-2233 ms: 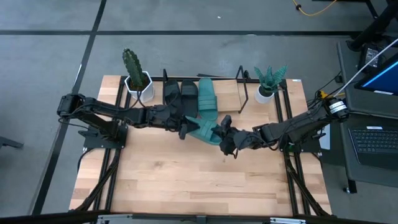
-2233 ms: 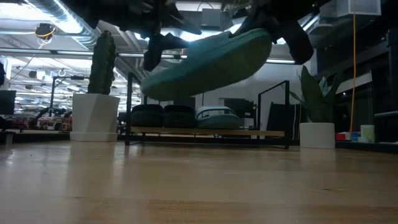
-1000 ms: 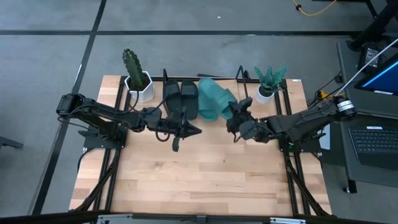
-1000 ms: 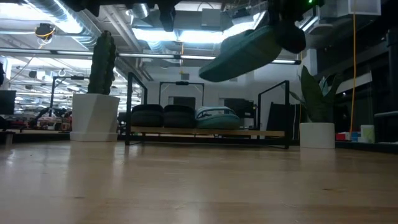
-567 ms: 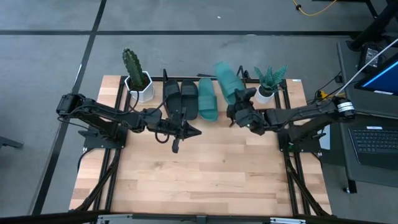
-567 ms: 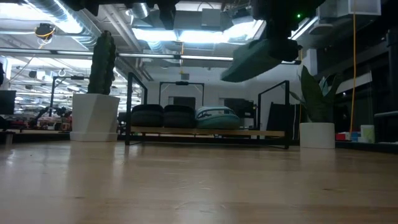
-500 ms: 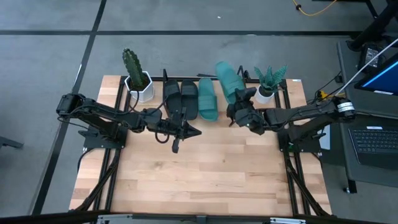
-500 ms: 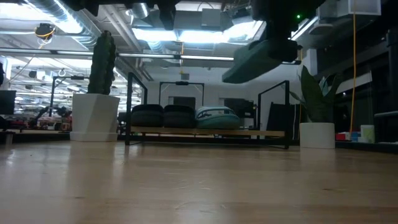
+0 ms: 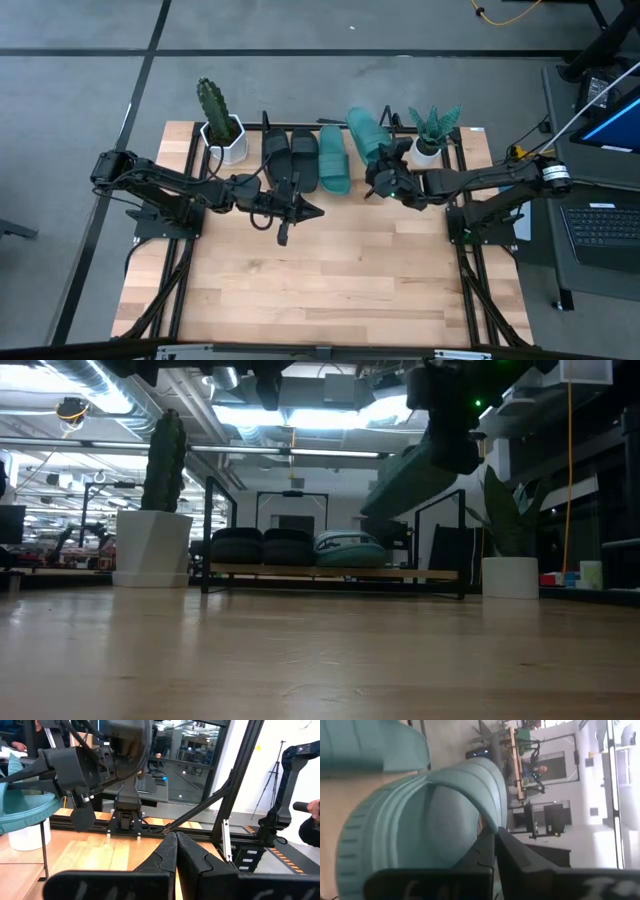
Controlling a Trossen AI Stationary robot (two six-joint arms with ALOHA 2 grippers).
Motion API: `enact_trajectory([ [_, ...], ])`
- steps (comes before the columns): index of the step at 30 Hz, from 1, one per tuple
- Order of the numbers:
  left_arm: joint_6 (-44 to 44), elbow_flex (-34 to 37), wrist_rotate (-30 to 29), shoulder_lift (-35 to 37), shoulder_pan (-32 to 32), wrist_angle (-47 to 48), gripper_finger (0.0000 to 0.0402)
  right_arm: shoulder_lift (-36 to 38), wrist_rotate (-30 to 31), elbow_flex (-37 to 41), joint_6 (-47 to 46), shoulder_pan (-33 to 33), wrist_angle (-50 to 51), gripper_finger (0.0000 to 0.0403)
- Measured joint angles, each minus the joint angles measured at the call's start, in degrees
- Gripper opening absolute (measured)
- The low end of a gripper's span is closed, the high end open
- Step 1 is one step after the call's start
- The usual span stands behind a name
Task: Pick and place slides into the shelf
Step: Put the green slide on the shelf
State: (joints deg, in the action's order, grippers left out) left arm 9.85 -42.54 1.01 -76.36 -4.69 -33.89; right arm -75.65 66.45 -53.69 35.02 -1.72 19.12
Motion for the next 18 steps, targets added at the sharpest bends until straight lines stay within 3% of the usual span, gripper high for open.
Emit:
enact_trajectory([
  [18,0.0,0.0,-0.06,-0.02,0.0,1.35,0.0,-9.2,-1.69,0.0,-9.4,0.95,3.64,0.0006],
])
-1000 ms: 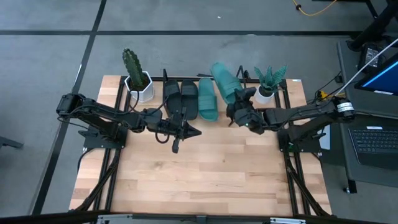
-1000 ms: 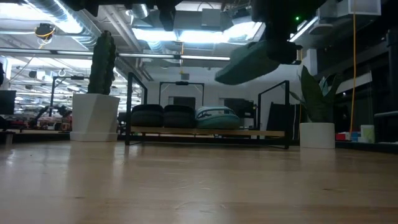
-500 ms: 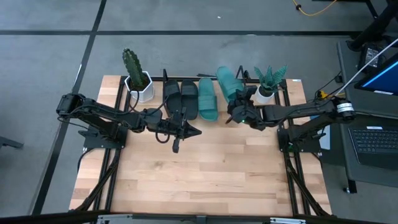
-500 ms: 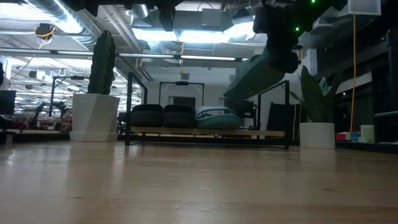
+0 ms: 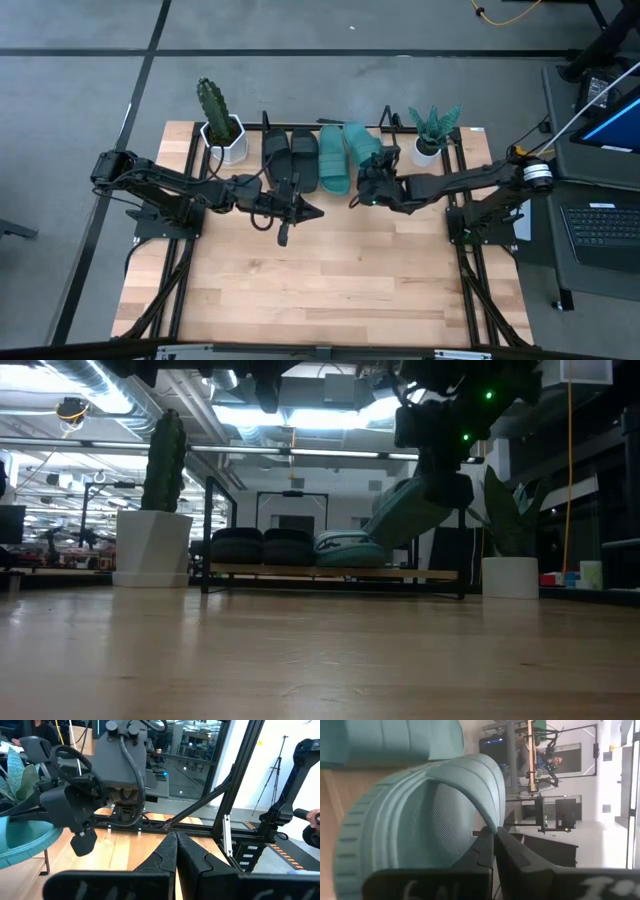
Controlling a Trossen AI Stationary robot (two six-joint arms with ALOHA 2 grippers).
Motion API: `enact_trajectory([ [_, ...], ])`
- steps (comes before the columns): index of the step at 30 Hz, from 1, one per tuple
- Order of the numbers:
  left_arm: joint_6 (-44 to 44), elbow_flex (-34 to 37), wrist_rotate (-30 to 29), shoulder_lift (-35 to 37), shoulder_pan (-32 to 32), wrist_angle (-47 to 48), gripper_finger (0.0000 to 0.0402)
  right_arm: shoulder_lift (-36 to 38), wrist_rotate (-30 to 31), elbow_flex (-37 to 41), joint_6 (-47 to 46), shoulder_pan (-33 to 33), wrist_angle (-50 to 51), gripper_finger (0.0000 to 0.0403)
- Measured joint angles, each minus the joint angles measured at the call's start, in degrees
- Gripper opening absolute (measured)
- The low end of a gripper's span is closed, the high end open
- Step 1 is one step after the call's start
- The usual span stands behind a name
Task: Pick and place slides into the shelf
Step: Put the green slide on the shelf
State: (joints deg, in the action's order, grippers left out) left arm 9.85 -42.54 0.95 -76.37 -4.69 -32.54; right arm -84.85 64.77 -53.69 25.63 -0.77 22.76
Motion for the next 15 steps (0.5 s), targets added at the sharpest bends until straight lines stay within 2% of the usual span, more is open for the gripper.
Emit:
enact_trajectory([
  [7,0.0,0.0,0.0,-0.01,-0.02,1.05,0.0,-1.04,1.54,0.0,-1.55,2.27,-0.02,0.0006],
  [15,-2.85,0.0,0.0,-0.01,-0.02,1.19,0.0,-1.04,-1.84,0.0,-5.9,3.45,2.59,0.0006],
])
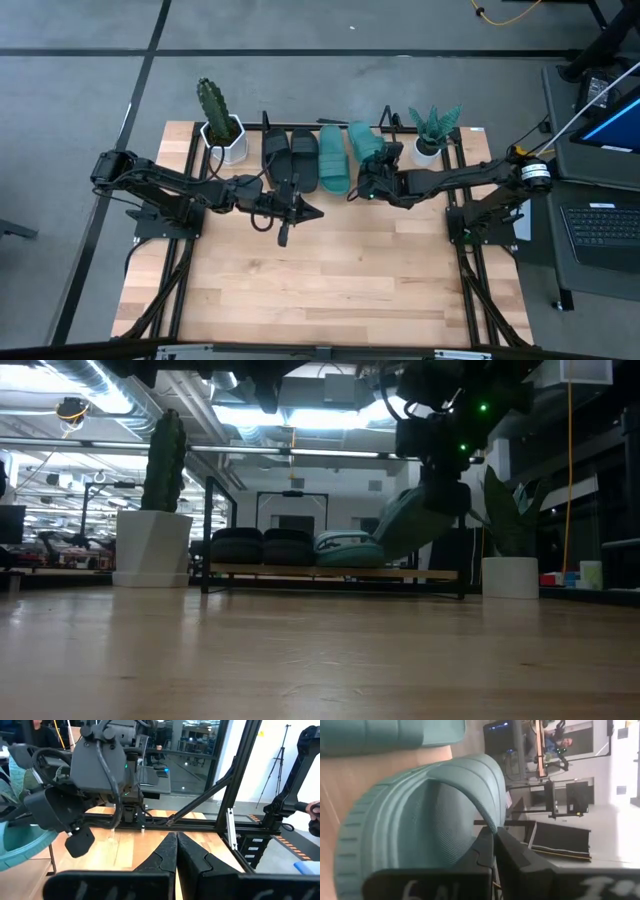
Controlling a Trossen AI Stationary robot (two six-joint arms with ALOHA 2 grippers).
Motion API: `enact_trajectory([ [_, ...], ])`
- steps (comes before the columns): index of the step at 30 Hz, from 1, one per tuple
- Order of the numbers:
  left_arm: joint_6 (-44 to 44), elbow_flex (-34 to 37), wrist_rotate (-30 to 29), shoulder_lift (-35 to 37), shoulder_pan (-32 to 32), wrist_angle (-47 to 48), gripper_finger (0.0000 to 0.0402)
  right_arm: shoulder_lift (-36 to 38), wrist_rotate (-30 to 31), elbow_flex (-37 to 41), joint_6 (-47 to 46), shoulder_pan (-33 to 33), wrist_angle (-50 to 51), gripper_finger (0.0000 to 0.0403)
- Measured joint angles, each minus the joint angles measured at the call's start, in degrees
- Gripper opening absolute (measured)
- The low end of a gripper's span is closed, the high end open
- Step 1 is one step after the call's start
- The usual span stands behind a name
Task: Pick and place slides into the shelf
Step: Put the green slide on the shelf
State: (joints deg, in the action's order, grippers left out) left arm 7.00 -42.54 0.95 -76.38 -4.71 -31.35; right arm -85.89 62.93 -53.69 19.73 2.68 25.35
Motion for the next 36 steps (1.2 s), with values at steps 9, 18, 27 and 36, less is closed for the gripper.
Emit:
enact_trajectory([
  [9,-0.15,0.0,0.0,0.0,0.0,0.0,0.0,0.0,-1.2,0.0,-3.22,0.23,1.96,0.0006],
  [18,-0.15,0.02,0.0,0.0,-0.01,0.0,0.0,-0.08,-5.5,0.0,-3.24,3.37,1.16,0.0006],
  [27,-0.17,0.04,-0.01,0.0,-0.35,0.0,0.0,-4.52,-7.55,0.0,-2.5,4.76,-1.89,0.0006],
  [36,-0.17,0.04,-0.02,0.0,-0.35,0.0,0.0,-8.76,-9.15,0.0,-1.7,4.71,-3.66,0.0006],
])
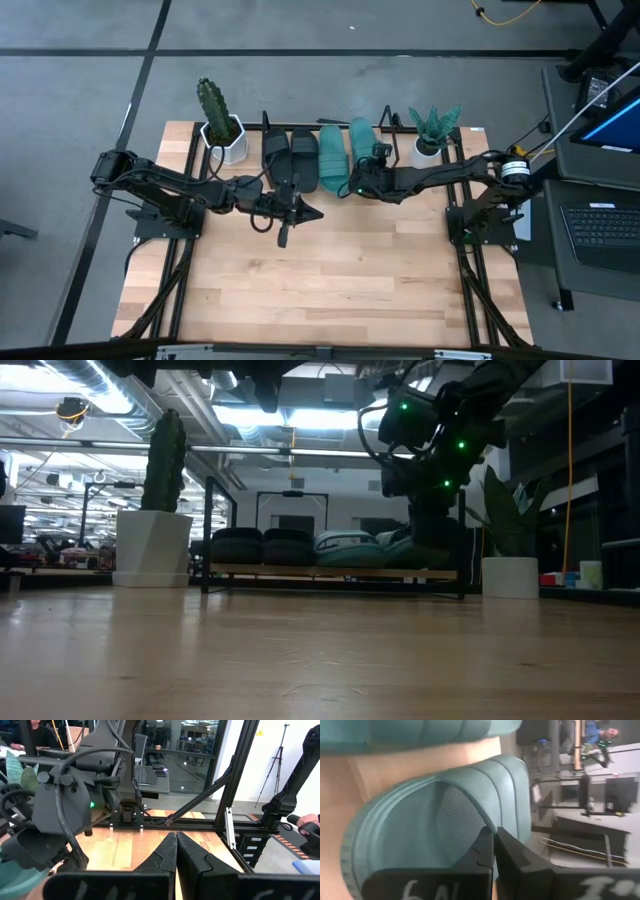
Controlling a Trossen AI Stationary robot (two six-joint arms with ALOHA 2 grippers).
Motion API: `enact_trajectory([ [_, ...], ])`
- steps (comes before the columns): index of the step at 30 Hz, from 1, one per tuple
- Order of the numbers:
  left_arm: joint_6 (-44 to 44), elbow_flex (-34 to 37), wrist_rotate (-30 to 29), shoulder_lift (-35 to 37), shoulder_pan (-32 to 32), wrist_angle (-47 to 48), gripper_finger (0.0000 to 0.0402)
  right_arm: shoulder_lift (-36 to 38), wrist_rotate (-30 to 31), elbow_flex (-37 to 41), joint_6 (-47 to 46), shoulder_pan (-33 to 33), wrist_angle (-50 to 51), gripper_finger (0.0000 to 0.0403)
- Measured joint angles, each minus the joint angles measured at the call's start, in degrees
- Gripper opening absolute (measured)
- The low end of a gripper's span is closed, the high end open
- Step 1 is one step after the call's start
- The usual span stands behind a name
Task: Pick and place slides into the shelf
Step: Put the green slide on the shelf
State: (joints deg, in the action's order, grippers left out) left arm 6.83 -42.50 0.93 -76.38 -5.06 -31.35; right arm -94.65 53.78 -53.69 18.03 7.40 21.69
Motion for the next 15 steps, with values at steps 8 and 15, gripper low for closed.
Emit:
enact_trajectory([
  [8,0.0,0.0,0.0,0.0,0.0,0.01,0.0,0.0,-2.8,0.0,0.39,0.02,-2.25,0.0007],
  [15,0.0,0.0,0.0,0.0,0.0,0.01,0.0,0.0,-7.04,0.0,0.63,0.0,-2.12,0.0006],
])
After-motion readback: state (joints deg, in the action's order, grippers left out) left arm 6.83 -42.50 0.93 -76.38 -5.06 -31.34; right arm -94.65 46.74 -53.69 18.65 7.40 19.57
